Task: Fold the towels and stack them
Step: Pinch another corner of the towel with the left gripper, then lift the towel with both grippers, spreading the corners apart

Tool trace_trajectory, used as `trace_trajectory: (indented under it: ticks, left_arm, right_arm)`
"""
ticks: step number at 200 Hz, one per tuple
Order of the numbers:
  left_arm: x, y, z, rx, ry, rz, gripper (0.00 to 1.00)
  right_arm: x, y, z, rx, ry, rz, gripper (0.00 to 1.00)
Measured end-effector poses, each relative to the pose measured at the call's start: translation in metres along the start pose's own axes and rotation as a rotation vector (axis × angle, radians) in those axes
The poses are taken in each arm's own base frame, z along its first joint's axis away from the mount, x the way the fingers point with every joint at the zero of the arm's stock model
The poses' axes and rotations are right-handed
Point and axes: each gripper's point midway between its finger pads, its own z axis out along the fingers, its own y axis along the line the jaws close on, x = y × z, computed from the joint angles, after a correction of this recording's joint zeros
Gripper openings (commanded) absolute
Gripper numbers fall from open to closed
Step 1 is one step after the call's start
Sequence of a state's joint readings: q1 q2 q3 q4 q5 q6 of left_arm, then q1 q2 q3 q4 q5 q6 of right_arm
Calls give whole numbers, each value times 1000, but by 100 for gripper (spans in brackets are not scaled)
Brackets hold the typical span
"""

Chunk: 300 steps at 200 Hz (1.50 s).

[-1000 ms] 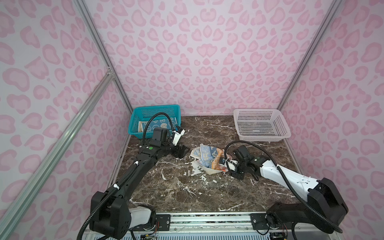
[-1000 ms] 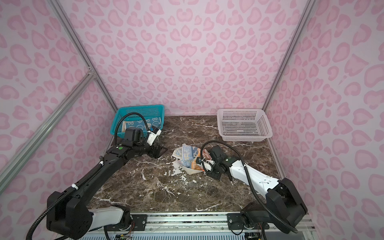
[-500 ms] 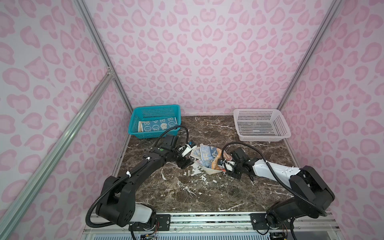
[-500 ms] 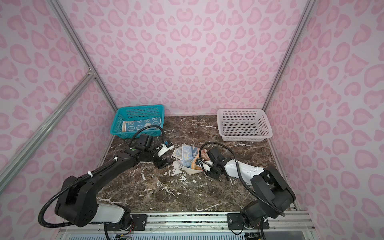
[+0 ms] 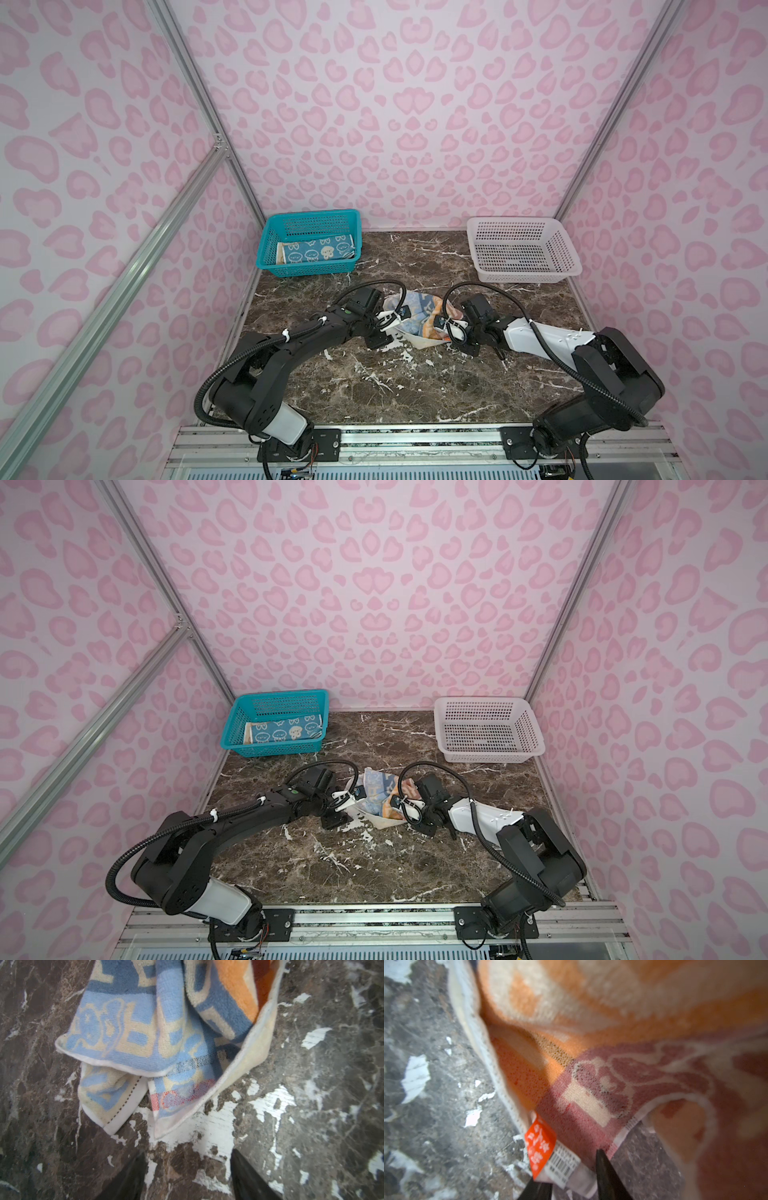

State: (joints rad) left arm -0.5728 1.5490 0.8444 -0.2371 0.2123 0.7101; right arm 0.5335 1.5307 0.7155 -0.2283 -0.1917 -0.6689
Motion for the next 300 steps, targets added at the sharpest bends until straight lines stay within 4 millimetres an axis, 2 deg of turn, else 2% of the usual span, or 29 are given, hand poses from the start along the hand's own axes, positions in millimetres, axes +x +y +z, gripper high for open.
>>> trace_trajectory:
  ticks: [47,68,144,179,201,235,267,292,300]
  left_arm:
    - [3,-10,18,-7,14,50,46]
    - [1,-7,21,-27,13,67,46]
    - [-9,3,18,-82,-15,94,59]
    - [-9,4,19,-95,-15,106,59]
    - [-9,3,23,-91,-13,114,51]
    - [-7,-1,28,-76,-4,123,43]
    - [-11,-2,32,-68,-6,144,26]
    - [-15,-5,36,-56,-3,165,5]
    - [-16,-6,37,-54,-4,173,4]
  right_arm:
    - [1,1,0,-5,-6,4,28]
    - [0,0,1,-5,-7,4,27]
    - [0,-1,1,0,-9,1,25]
    - [1,-2,0,7,-2,1,25]
    - [1,-2,1,8,2,1,25]
    - [1,-3,1,7,3,1,25]
    - [1,-3,1,7,4,1,22]
    - [2,-2,1,6,7,2,10]
    - [2,-2,1,6,7,2,6]
